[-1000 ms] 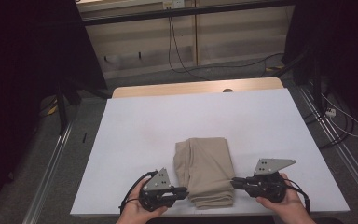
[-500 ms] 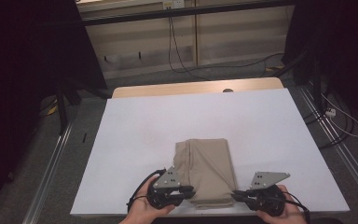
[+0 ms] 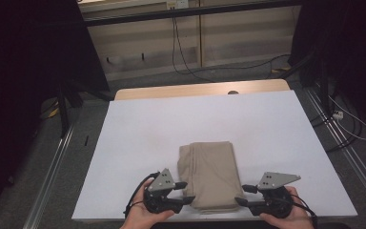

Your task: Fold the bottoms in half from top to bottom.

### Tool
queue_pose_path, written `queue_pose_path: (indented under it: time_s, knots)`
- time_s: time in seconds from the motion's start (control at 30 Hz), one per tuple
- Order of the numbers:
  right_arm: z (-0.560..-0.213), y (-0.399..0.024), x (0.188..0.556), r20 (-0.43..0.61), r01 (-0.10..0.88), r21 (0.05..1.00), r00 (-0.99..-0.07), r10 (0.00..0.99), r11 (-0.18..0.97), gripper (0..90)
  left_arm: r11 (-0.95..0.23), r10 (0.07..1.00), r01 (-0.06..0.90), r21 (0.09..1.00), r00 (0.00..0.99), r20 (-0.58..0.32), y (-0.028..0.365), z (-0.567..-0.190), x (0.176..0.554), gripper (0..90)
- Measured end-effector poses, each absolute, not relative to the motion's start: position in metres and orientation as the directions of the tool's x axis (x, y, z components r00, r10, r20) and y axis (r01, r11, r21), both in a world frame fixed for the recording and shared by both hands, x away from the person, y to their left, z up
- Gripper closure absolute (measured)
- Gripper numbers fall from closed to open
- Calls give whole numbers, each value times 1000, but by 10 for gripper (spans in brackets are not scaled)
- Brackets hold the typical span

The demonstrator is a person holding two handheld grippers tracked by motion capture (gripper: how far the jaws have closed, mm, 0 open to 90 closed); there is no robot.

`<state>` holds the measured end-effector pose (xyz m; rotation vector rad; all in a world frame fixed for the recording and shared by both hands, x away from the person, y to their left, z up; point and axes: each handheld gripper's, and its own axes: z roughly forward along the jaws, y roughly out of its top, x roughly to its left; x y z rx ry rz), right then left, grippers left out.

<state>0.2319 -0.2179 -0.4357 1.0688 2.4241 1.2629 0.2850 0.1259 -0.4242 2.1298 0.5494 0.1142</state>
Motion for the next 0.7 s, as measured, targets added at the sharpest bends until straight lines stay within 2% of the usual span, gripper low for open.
queue_pose_path:
  time_s: [0.07,0.27,0.43,0.53,0.63,0.7]
  knots:
    - [-433,-221,236,114,495,793,-693,712,355,364,-466,484,364,806,868,-112,136,-423,292,306]
    - [-427,-239,254,114,507,820,-600,792,266,165,-436,562,367,822,824,-70,157,-421,303,143]
    - [-422,-254,259,118,497,840,-558,821,217,109,-362,631,386,848,771,-82,176,-417,316,83]
    - [-421,-263,263,108,493,844,-544,832,213,57,-360,643,361,860,764,-51,186,-416,319,66]
    - [-421,-272,266,96,496,843,-520,849,208,81,-300,676,385,873,731,-90,200,-417,323,62]
    - [-422,-281,266,85,489,850,-491,867,194,63,-288,696,378,880,714,-78,210,-417,325,61]
